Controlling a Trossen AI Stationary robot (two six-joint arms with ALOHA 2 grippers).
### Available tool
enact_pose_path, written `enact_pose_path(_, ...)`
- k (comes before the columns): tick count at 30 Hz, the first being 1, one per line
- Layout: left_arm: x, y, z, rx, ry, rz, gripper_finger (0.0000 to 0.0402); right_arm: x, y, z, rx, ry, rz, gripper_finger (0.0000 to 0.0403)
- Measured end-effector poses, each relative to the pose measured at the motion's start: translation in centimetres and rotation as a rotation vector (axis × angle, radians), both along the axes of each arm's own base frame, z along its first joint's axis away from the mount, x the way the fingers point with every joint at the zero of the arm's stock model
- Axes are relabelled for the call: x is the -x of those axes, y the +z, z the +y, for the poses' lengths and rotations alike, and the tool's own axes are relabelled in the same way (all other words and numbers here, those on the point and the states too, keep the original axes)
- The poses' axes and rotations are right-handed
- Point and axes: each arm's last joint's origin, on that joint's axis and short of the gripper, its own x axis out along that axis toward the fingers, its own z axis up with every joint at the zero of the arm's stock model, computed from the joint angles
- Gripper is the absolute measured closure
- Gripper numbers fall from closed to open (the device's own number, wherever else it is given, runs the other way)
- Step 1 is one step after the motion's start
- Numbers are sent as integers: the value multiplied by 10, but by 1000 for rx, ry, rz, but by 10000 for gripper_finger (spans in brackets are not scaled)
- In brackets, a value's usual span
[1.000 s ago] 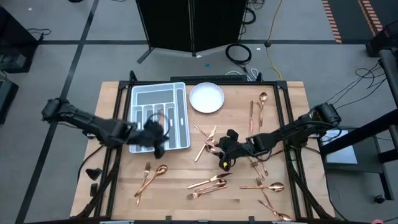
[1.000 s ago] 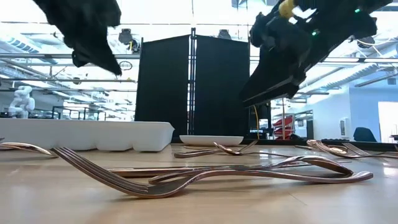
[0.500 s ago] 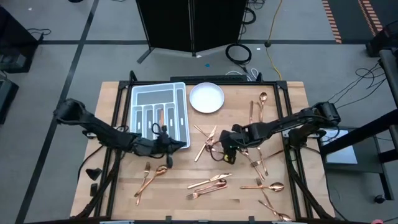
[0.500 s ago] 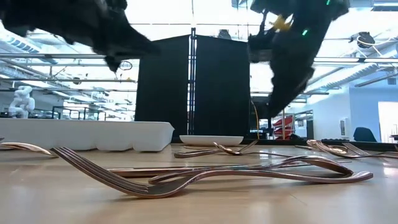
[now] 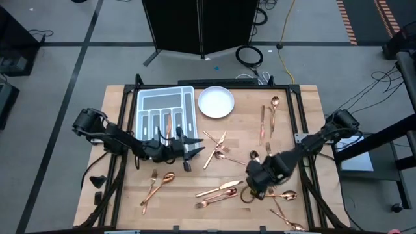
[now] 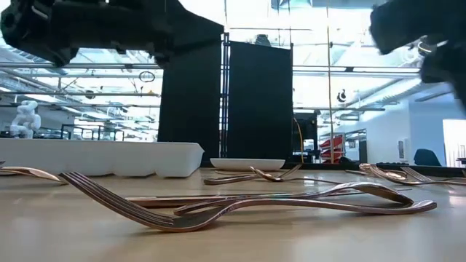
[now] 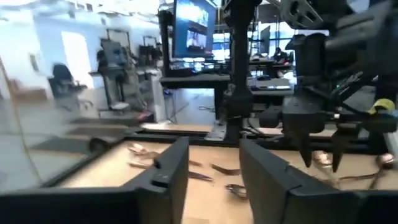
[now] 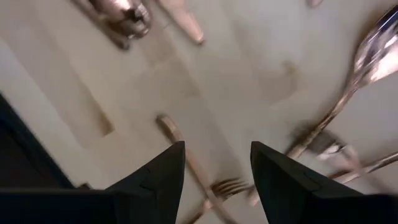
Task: Sort silverware
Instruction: Put the knife on the silverware tray
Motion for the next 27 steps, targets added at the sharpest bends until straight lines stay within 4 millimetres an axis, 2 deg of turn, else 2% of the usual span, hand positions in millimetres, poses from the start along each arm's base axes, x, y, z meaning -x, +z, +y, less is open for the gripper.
enact_pose_path(4, -7, -7, -2, -38, -244, 94, 233, 3, 1, 16, 34, -3, -102, 229)
enact_pose_path(7, -5, -3, -7, -83, -383, 72, 231, -1, 4, 23, 97, 41, -248, 229)
enact_pose_path(14, -5, -1, -7, -102, -391, 51, 230, -16, 12, 29, 209, 246, -498, 229)
enact_pose_path(17, -5, -1, -7, -103, -391, 53, 230, -20, 13, 25, 278, 401, -520, 229)
enact_pose_path(19, -5, 0, -7, -102, -389, 37, 230, -24, 13, 18, 335, 439, -525, 229)
enact_pose_path(24, -4, 8, -7, -94, -386, -43, 230, -35, 36, -3, 480, 369, -493, 229)
enact_pose_path(27, -4, 9, -6, -92, -378, -53, 230, -32, 51, -16, 565, 292, -392, 229)
